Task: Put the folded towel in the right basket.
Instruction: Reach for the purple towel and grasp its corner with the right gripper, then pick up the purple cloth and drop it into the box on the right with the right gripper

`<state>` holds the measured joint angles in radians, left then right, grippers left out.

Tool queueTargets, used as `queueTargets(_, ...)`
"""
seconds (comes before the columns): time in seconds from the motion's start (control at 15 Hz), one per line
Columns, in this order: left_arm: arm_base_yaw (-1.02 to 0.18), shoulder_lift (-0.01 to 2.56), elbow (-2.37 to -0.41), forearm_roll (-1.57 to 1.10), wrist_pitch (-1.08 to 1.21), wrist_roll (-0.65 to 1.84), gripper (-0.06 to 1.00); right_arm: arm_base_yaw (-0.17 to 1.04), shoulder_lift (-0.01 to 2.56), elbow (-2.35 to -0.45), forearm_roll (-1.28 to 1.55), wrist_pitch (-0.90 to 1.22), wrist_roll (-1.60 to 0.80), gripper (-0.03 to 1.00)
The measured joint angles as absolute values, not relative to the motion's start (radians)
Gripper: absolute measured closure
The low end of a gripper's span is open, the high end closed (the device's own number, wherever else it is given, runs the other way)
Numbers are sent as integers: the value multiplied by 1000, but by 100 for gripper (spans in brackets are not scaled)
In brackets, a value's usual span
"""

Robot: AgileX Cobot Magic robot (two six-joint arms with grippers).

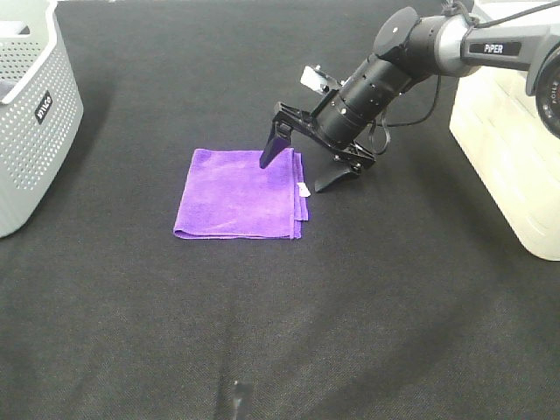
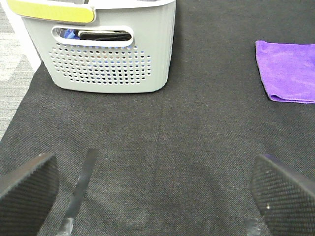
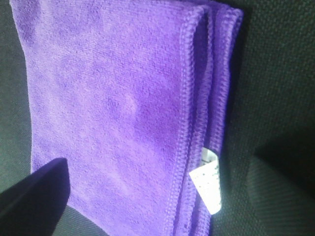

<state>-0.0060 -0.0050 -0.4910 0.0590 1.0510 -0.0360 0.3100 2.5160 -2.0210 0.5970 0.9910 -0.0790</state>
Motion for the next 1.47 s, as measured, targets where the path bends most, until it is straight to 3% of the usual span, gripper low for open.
queueTargets(0.27,-6,-5,-491,59,1051,-36,-4,335,2539,-2032,615,945,-77,7)
queueTargets(0.47,-6,-5,-491,59,1051,-36,-4,411,2574,-2049,642,866,-77,19)
queueTargets(0.6,-6,-5,-491,59,1051,-36,-4,442,2585,-2049,636,823,-77,44)
queueTargets(0.73,-6,-5,-491,59,1051,-36,-4,443,2588,-2048,605,810,-77,83)
queueTargets(0.8,-6,-5,-491,59,1051,-36,-4,445,2584,-2048,590,809,-77,88)
queueTargets(1.2,-6,-5,-491,59,1051,-36,-4,394,2349,-2105,502,974,-103,88)
queueTargets(1.47,-6,-5,-491,59,1051,-36,-4,167,2129,-2336,366,1162,-106,88)
